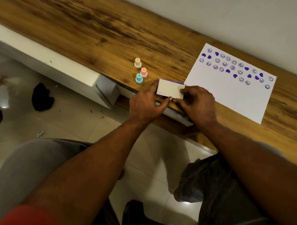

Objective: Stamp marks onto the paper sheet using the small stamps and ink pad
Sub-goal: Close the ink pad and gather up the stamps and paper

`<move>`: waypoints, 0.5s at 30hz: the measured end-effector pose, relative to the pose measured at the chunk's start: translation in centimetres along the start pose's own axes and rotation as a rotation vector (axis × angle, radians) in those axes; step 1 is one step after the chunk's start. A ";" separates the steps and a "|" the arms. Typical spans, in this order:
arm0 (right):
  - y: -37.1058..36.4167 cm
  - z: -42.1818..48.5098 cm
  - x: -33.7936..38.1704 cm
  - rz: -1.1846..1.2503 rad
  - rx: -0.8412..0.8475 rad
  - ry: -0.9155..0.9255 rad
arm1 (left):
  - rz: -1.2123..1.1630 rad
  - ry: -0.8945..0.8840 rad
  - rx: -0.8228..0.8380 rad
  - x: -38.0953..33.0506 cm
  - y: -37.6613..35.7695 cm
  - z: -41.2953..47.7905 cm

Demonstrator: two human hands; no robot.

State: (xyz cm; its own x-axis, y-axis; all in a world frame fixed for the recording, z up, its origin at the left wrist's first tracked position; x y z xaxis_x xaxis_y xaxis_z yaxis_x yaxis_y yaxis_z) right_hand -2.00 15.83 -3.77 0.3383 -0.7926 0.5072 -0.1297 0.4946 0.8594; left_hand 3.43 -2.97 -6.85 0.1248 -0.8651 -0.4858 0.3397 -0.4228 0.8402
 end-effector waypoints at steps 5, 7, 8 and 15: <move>0.1 -0.1 0.0 -0.008 0.004 0.017 | -0.007 0.001 0.002 0.0 -0.1 -0.3; 0.0 -0.1 0.0 -0.008 0.012 0.013 | -0.007 0.006 0.012 0.0 -0.1 -0.4; -0.1 -0.1 0.0 -0.010 0.016 0.017 | -0.003 0.008 0.016 0.1 -0.2 -0.5; -0.5 0.0 0.3 -0.011 0.021 0.019 | 0.038 0.012 0.024 0.6 -0.2 -0.2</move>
State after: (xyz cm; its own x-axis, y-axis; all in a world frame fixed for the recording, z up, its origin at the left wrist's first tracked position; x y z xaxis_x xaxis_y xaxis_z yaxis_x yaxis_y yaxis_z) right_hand -1.82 15.40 -4.06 0.3573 -0.7911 0.4965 -0.1449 0.4782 0.8662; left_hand 3.60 -3.34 -7.31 0.1481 -0.8775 -0.4562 0.3120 -0.3963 0.8635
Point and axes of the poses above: each hand's wrist, its own z-axis towards the middle knuckle, its own y-axis out of the back of the hand, x = y × z, the point moved 7 cm from there along z, towards the middle knuckle, and after that the axes turned 4 degrees about z, right-handed, at the moved point
